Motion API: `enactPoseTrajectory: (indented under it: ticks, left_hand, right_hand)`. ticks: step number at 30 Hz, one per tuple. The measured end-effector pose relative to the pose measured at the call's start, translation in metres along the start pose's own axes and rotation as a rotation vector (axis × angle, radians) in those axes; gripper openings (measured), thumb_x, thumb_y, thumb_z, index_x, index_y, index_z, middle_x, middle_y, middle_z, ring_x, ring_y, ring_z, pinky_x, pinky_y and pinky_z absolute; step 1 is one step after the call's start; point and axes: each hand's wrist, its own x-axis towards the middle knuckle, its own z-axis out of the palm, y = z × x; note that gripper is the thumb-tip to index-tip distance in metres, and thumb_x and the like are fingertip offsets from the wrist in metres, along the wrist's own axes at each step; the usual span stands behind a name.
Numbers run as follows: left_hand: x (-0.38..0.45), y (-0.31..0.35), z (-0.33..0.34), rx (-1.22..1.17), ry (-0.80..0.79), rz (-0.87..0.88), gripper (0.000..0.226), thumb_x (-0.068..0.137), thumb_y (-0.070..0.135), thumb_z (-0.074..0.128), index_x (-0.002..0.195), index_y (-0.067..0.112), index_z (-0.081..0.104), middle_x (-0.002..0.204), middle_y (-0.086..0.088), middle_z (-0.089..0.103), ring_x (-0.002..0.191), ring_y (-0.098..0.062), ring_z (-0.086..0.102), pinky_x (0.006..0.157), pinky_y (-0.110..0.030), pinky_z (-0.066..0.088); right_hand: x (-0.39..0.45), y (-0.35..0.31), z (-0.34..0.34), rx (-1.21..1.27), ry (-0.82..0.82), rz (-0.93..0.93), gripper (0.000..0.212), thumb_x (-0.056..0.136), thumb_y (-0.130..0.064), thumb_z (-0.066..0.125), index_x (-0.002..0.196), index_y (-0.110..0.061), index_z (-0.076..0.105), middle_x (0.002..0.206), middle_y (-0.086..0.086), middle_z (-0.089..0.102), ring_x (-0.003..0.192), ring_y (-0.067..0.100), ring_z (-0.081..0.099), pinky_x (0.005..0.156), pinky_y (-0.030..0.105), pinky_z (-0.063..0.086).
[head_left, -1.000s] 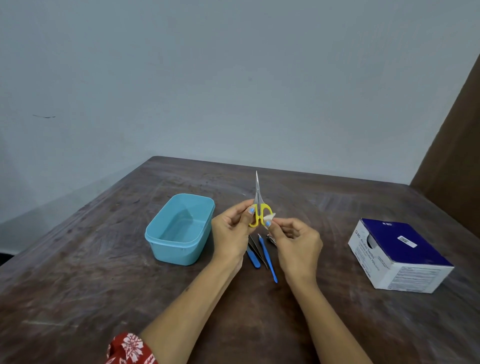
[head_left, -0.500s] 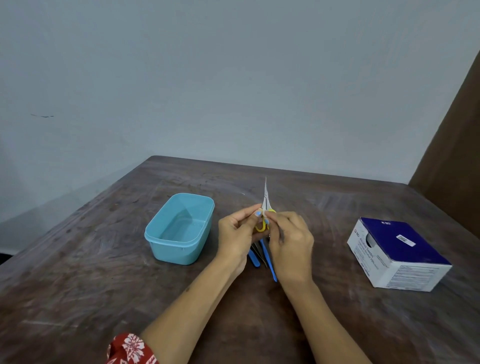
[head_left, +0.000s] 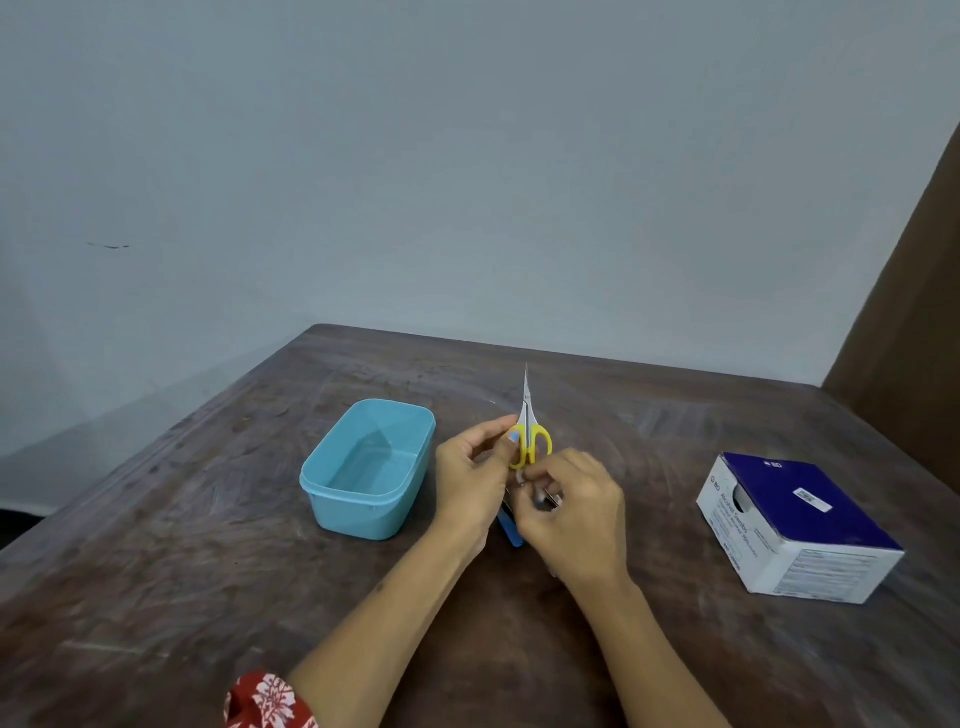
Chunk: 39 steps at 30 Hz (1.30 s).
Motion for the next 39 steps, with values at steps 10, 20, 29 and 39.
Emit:
enactPoseTrajectory:
  ticks: [10, 20, 29, 39]
  left_hand:
    - [-0.005, 0.083, -0.055, 0.483, 0.212, 0.387, 0.013, 0.083, 0.008, 0.066, 0.089, 0.015, 0.075, 0.071, 0.013, 0.069, 0.063, 0.006, 0.061, 0.068, -0.012, 0.049]
    - [0.010, 0.108, -0.101, 0.894, 0.172, 0.026, 0.011, 0.076, 0.003, 0.072, 0.072, 0.013, 0.073, 0.067, -0.008, 0.068, 0.067, -0.024, 0.068, 0.075, -0.038, 0.059]
    - [-0.017, 0.058, -0.037, 0.111, 0.059, -0.140, 0.021, 0.082, -0.010, 0.062, 0.103, -0.008, 0.061, 0.079, -0.012, 0.063, 0.070, -0.019, 0.063, 0.062, -0.026, 0.058]
    - [-0.021, 0.041, -0.010, -0.033, -0.097, -0.286, 0.016, 0.090, 0.001, 0.055, 0.102, -0.001, 0.065, 0.090, -0.016, 0.069, 0.076, -0.023, 0.067, 0.061, -0.027, 0.059]
  right_hand:
    - [0.008, 0.017, -0.011, 0.149, 0.294, 0.359, 0.016, 0.068, 0.002, 0.071, 0.073, -0.013, 0.072, 0.064, -0.001, 0.061, 0.055, 0.011, 0.057, 0.058, 0.009, 0.042]
    - [0.007, 0.013, -0.010, 0.172, 0.242, 0.369, 0.015, 0.071, -0.001, 0.069, 0.076, -0.015, 0.072, 0.067, -0.001, 0.063, 0.053, 0.008, 0.057, 0.058, 0.006, 0.041]
    - [0.006, -0.016, -0.007, 0.230, 0.262, 0.083, 0.015, 0.080, -0.003, 0.065, 0.091, -0.011, 0.072, 0.076, 0.000, 0.061, 0.063, 0.011, 0.056, 0.059, 0.021, 0.047]
    - [0.000, -0.011, 0.000, 0.092, 0.141, -0.005, 0.016, 0.081, -0.004, 0.068, 0.096, -0.008, 0.071, 0.088, 0.005, 0.067, 0.081, 0.020, 0.060, 0.066, 0.037, 0.054]
